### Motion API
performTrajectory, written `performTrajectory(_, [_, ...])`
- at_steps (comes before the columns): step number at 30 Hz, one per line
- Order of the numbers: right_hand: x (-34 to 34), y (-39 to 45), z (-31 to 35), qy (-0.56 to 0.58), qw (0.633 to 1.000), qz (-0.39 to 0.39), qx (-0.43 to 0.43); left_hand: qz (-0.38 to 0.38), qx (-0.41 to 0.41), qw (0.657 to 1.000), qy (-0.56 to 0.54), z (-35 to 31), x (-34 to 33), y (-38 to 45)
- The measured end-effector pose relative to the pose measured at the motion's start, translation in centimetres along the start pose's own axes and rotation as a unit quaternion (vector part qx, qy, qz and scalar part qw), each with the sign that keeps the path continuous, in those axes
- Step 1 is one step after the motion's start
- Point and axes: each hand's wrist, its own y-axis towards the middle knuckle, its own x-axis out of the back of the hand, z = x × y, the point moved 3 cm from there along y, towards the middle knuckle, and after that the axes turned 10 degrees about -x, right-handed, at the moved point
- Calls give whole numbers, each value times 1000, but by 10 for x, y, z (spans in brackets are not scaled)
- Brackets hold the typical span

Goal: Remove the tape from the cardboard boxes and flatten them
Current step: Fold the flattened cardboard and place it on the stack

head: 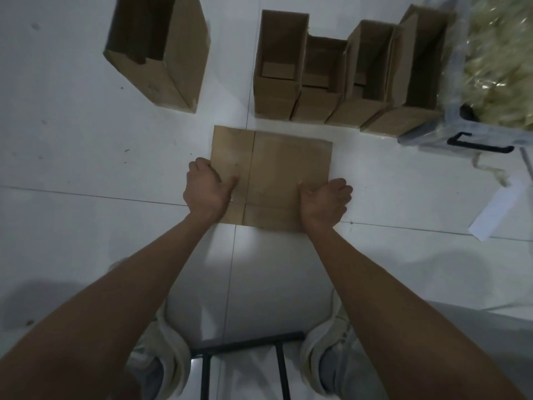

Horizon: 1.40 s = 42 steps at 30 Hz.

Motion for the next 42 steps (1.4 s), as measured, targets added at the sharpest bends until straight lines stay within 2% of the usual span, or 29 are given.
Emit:
performTrajectory(2, [7, -3, 6, -52, 994, -43, 82, -38, -64, 996, 44, -8, 1, -2])
performTrajectory(4, [8, -8, 13, -121, 966, -46, 223, -42, -191, 976, 92, -17, 0, 0])
performTrajectory(6, [4, -15, 16, -141, 932, 0, 334, 18, -329, 938, 107, -21, -9, 2])
performTrajectory(8, [2, -19, 15, -138, 917, 31, 374, 104, -372, 916, 112, -19, -18, 3])
performTrajectory(10, [0, -19, 11, -156, 911, 31, 380, 131, -353, 919, 116, -18, -20, 2])
performTrajectory(20, [-7, -12, 5, -174, 908, 42, 379, 121, -306, 938, 113, -26, -18, -5])
performTrajectory(26, [-5, -22, 7, -233, 890, 35, 390, 120, -276, 947, 110, -36, -15, -16])
performTrajectory(31, [9, -19, 32, -252, 887, 61, 382, 106, -270, 951, 106, -52, 4, -9])
performTrajectory(34, [41, -20, 49, -151, 912, -21, 381, 86, -268, 956, 84, -67, 20, -6])
performTrajectory(38, [87, 1, 99, -43, 902, -123, 412, 47, -282, 955, 84, -88, 48, 10])
performTrajectory(40, [101, 15, 129, -89, 901, -123, 406, 54, -281, 953, 100, -95, 55, 15])
performTrajectory(42, [105, 20, 146, -191, 892, -94, 398, 66, -283, 950, 113, -99, 60, 15])
